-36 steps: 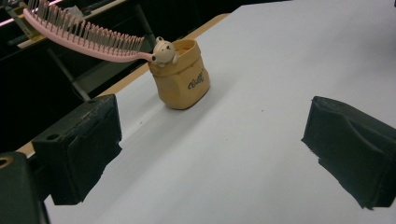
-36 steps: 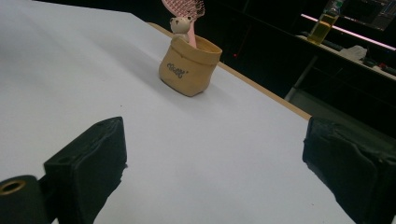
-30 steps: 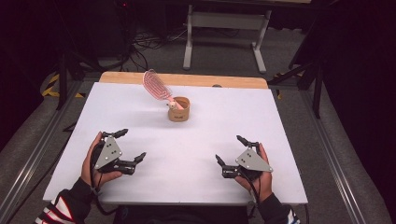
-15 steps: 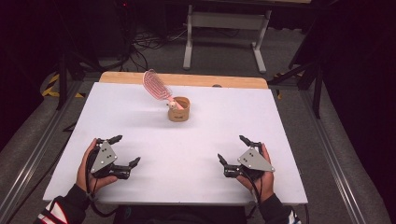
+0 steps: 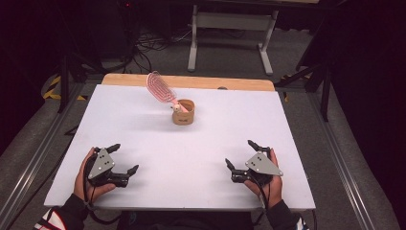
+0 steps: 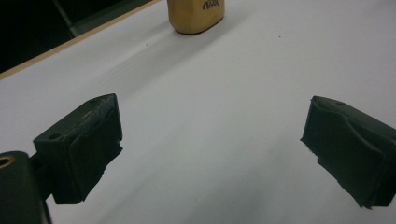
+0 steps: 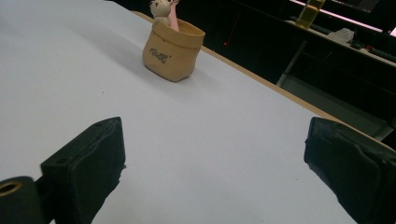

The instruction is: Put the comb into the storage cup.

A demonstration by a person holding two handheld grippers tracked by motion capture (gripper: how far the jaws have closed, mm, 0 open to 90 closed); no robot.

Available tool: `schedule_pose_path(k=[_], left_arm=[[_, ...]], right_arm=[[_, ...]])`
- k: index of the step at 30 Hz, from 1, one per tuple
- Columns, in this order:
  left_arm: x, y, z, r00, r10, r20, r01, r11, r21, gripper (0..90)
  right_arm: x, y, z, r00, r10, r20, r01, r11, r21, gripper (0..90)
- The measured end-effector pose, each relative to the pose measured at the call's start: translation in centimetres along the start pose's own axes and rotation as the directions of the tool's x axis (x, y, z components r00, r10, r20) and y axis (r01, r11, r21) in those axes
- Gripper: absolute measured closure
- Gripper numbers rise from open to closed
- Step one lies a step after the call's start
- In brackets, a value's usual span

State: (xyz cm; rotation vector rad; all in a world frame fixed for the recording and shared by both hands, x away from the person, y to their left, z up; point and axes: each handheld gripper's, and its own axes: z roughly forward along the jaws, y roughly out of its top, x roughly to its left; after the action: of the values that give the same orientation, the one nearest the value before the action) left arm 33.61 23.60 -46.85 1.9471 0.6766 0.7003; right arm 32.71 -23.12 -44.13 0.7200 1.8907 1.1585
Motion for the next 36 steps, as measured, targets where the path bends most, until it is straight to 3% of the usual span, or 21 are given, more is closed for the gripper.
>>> schedule_pose_path(k=[9, 15, 29, 36], left_arm=[[-0.02, 0.45, -0.47, 0.9999, -0.005, -0.014, 0.004, 0.9995, -0.032, 5.4], [-0.13, 0.75, -0.43, 1.0000, 0.003, -0.009, -0.003, 0.9989, -0.046, 5.1], [-0.63, 0.59, -0.53, 0.9993, 0.034, 0.014, -0.034, 0.9990, -0.028, 5.0], [-0.53, 0.57, -0.64, 0.9998, 0.020, 0.007, -0.019, 0.9993, -0.030, 5.1]], right_arm=[[-0.18, 0.01, -0.16, 0.9999, -0.004, -0.012, 0.004, 1.000, -0.008, 5.4], [-0.24, -0.06, -0.41, 1.0000, -0.005, 0.004, 0.005, 1.000, -0.020, 5.4], [0.33, 0.23, -0.02, 0.9988, -0.028, 0.040, 0.029, 0.999, -0.022, 5.6], [0.61, 0.38, 0.34, 0.9985, -0.045, 0.030, 0.046, 0.999, -0.022, 5.6]])
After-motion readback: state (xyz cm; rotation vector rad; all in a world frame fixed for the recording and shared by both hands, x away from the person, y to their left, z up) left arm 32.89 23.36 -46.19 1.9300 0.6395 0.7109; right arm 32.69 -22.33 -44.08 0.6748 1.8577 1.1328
